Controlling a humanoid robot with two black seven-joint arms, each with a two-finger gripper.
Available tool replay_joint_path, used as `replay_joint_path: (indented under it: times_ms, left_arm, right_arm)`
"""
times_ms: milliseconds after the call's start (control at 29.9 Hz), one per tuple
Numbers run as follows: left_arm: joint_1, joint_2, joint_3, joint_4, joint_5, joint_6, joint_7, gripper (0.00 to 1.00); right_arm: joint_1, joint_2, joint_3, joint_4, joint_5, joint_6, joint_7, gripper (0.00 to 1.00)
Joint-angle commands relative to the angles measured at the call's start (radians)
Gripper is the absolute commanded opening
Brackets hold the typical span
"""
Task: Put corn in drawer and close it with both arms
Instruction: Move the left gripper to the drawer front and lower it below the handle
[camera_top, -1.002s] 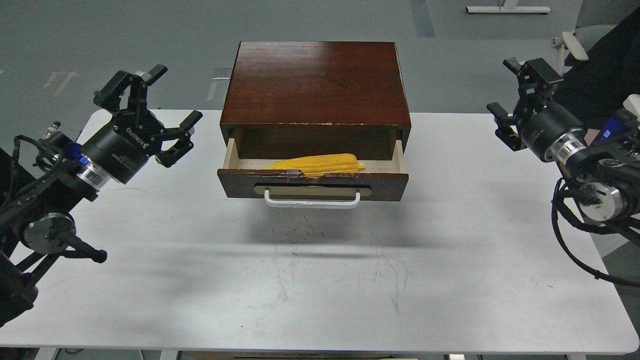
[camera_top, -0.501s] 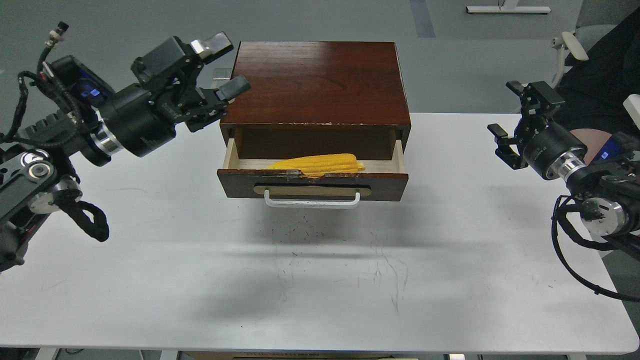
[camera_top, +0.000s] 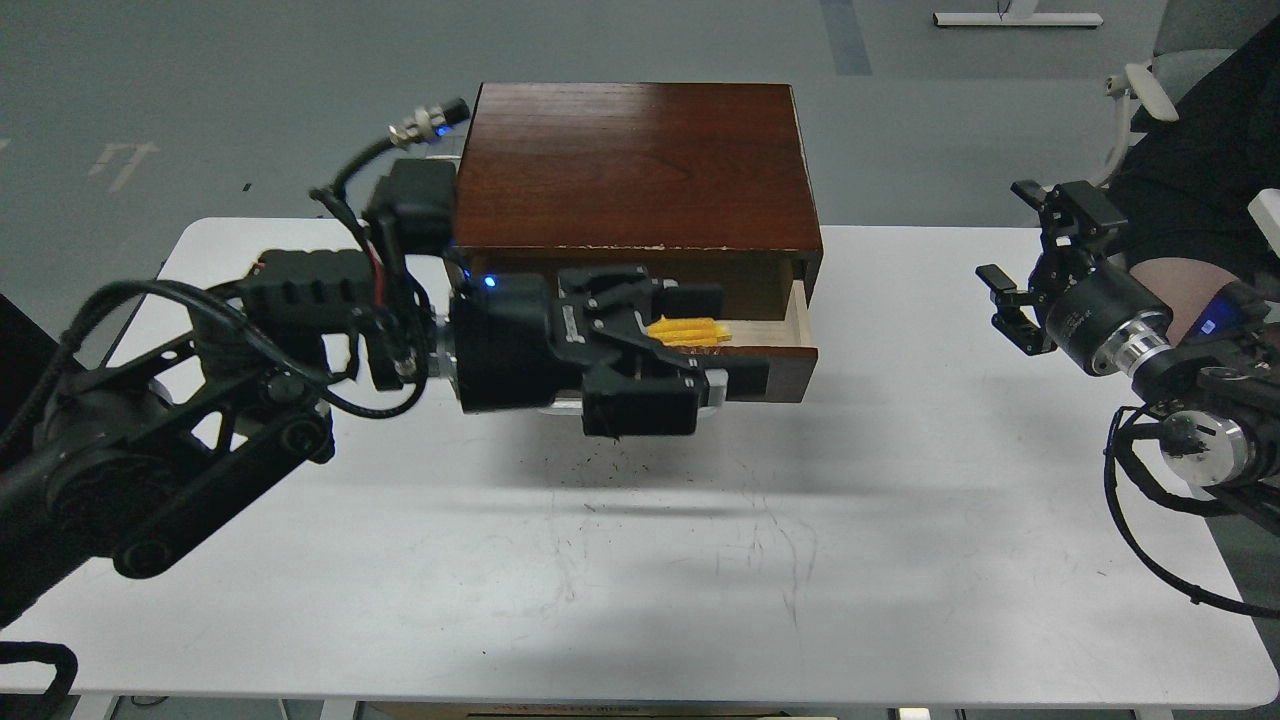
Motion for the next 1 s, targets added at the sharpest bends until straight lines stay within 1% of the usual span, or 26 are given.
replay_joint_path:
  times_ms: [0,67,134,200,234,267,334,434,501,535,568,601,635,768,969]
  left_arm:
    - [0.003,0.008,0.106,0.004,0.07,0.002,0.0,0.92]
    - [0.014,0.016,0.144,0.007,0.084,0.033,0.0,0.82]
    - [0.037,0.019,0.17,0.008,0.081,0.045,0.0,0.57]
    - [0.057,0.018,0.17,0.012,0.075,0.045,0.0,0.37]
    - [0.077,0.013,0.167,0.018,0.069,0.047,0.0,0.11]
    - [0.089,0.01,0.166,0.024,0.063,0.05,0.0,0.0]
    - [0.133,0.011,0.155,0.054,-0.001,0.062,0.0,0.0]
    - [0.153,0.018,0.155,0.073,-0.11,0.061,0.0,0.0]
    - [0.169,0.025,0.157,0.1,-0.242,0.059,0.004,0.0]
    - [0.17,0.027,0.157,0.11,-0.267,0.059,0.016,0.0]
    - [0.172,0.031,0.157,0.125,-0.314,0.059,0.045,0.0]
    - [0.173,0.031,0.155,0.142,-0.366,0.059,0.062,0.0]
    - [0.175,0.031,0.154,0.153,-0.396,0.059,0.067,0.0]
    - [0.175,0.034,0.154,0.197,-0.497,0.061,0.072,0.0]
    - [0.175,0.027,0.152,0.278,-0.505,0.07,0.075,0.0]
  right_arm:
    - [-0.005,-0.001,0.0,-0.002,-0.001,0.0,0.0,0.99]
    - [-0.011,-0.001,0.001,0.0,-0.001,0.0,0.0,0.99]
    - [-0.012,-0.001,0.0,0.0,-0.001,0.0,0.0,0.99]
    - [-0.015,-0.001,-0.002,0.0,-0.003,0.0,0.0,0.99]
    - [-0.018,-0.001,-0.002,0.0,-0.003,0.0,0.0,0.99]
    - [-0.018,-0.001,-0.002,0.0,-0.003,0.0,0.0,0.99]
    - [-0.018,-0.001,-0.002,0.0,-0.004,0.0,0.0,0.99]
    - [-0.019,-0.001,-0.004,0.0,-0.004,0.0,0.0,0.99]
    - [-0.019,-0.001,-0.005,0.0,-0.004,0.0,0.0,0.99]
    - [-0.019,-0.001,-0.007,0.0,-0.004,0.0,0.0,0.99]
    - [-0.019,-0.001,-0.008,0.0,-0.004,0.0,0.0,0.99]
    - [-0.019,-0.001,-0.008,0.0,-0.004,0.0,0.0,0.99]
    - [-0.019,-0.001,-0.01,0.0,-0.004,0.0,0.0,0.99]
    - [-0.019,-0.001,-0.011,0.0,-0.006,0.0,0.0,0.99]
    - [-0.019,-0.001,-0.016,0.0,-0.006,0.0,0.0,0.99]
